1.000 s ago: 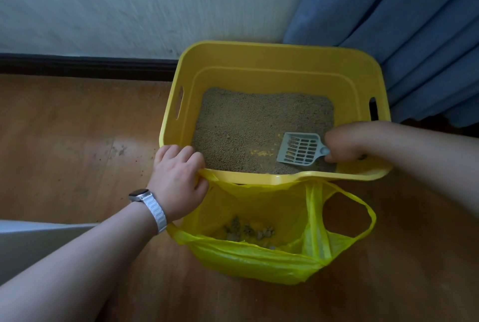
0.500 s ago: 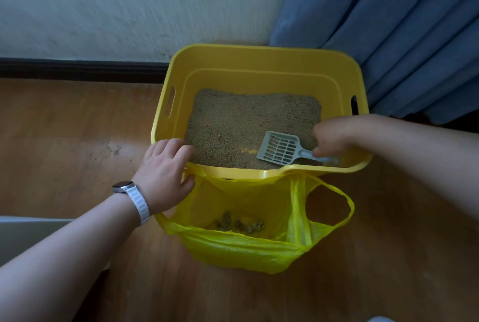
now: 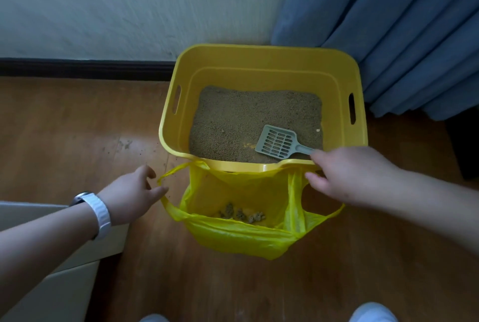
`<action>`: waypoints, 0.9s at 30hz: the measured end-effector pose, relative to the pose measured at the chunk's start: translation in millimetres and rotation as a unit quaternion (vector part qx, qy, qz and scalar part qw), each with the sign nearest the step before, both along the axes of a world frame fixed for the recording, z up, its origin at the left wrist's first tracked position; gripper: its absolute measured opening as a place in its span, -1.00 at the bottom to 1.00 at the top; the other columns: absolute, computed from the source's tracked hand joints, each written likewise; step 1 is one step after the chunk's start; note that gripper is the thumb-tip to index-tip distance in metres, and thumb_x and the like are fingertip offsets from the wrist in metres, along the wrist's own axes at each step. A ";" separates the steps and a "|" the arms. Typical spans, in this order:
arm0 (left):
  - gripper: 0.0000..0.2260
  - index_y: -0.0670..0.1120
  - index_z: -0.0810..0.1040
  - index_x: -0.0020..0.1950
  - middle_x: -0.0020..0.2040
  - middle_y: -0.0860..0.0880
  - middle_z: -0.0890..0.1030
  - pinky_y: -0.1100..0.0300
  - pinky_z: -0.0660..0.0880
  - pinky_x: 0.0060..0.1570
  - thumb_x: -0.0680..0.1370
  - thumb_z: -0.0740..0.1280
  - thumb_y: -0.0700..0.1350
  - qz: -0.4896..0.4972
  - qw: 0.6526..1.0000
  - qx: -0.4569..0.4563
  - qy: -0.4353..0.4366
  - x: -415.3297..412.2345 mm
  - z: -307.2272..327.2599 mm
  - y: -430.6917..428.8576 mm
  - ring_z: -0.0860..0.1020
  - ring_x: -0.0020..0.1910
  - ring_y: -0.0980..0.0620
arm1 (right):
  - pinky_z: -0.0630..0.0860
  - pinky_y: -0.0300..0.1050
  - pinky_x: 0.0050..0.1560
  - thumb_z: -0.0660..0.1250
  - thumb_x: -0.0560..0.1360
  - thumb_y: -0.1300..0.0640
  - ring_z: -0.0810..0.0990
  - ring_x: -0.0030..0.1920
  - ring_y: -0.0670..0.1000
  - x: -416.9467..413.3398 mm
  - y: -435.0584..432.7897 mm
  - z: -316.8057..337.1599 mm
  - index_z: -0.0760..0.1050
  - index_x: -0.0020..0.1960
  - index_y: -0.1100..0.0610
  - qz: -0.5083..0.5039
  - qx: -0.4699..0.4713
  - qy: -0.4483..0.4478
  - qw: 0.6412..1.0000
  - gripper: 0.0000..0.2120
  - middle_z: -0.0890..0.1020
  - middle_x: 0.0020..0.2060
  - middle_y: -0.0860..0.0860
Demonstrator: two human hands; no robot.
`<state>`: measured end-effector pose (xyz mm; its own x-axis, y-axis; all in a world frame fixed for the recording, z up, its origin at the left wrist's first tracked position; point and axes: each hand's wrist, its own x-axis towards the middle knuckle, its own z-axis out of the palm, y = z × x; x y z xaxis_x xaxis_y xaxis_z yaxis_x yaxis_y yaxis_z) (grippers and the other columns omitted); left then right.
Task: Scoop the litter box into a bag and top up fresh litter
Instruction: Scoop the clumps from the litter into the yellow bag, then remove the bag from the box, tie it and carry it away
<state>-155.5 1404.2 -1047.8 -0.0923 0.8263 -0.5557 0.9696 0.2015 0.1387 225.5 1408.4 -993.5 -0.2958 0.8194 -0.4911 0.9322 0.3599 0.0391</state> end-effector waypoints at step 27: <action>-0.80 -0.16 0.57 -0.14 -0.10 -0.11 0.69 0.07 0.52 -0.19 0.41 0.38 -0.02 0.082 0.842 0.017 -0.533 102.7 110.9 12.7 0.51 -0.18 -0.09 | 0.54 -0.10 -0.45 0.31 0.57 0.17 0.56 -0.47 0.01 -64.0 20.9 49.9 0.50 -0.12 0.17 -0.231 -0.056 0.531 0.813 -0.89 0.56 -0.42 0.11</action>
